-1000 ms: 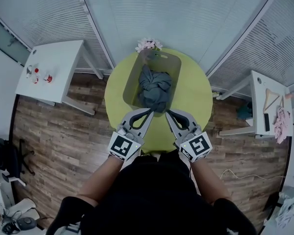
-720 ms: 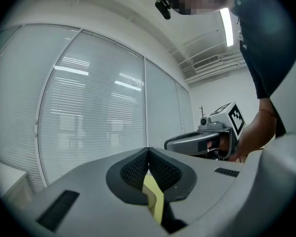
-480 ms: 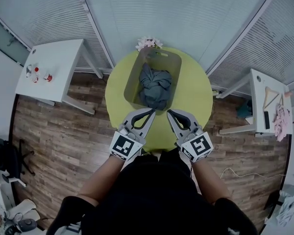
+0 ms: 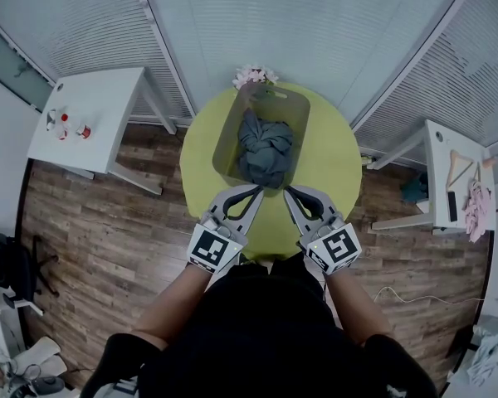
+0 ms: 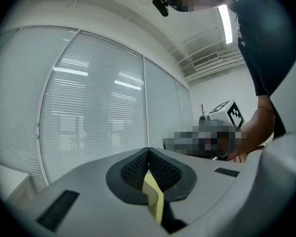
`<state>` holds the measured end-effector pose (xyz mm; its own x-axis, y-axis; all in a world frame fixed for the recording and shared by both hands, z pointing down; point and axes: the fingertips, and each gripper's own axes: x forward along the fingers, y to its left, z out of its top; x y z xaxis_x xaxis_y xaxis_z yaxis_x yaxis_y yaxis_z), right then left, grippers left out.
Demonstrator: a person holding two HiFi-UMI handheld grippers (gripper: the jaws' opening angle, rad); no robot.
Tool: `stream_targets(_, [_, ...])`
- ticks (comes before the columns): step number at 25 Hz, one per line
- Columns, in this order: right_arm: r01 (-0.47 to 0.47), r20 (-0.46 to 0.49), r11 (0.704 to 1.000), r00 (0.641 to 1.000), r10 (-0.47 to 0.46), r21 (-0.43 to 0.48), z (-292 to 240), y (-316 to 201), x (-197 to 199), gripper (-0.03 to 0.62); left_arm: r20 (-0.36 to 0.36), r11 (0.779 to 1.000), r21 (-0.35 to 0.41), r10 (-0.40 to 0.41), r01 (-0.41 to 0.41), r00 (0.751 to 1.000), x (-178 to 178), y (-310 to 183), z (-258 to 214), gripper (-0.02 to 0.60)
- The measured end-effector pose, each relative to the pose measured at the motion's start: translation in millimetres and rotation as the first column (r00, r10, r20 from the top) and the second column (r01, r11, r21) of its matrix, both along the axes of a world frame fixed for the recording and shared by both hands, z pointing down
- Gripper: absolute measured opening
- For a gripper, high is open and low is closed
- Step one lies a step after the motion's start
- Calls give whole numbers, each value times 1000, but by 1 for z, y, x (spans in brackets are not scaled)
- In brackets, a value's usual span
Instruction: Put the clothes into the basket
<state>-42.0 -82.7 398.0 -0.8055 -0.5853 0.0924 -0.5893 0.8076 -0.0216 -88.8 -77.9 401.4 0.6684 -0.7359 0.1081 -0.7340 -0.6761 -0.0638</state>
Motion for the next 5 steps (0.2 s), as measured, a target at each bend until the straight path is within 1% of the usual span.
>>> stream_targets(5, [-4, 1, 1000, 1000, 4, -5, 1, -3, -1, 23, 4, 1000, -1, -1, 1, 1000, -3, -3, 0, 9])
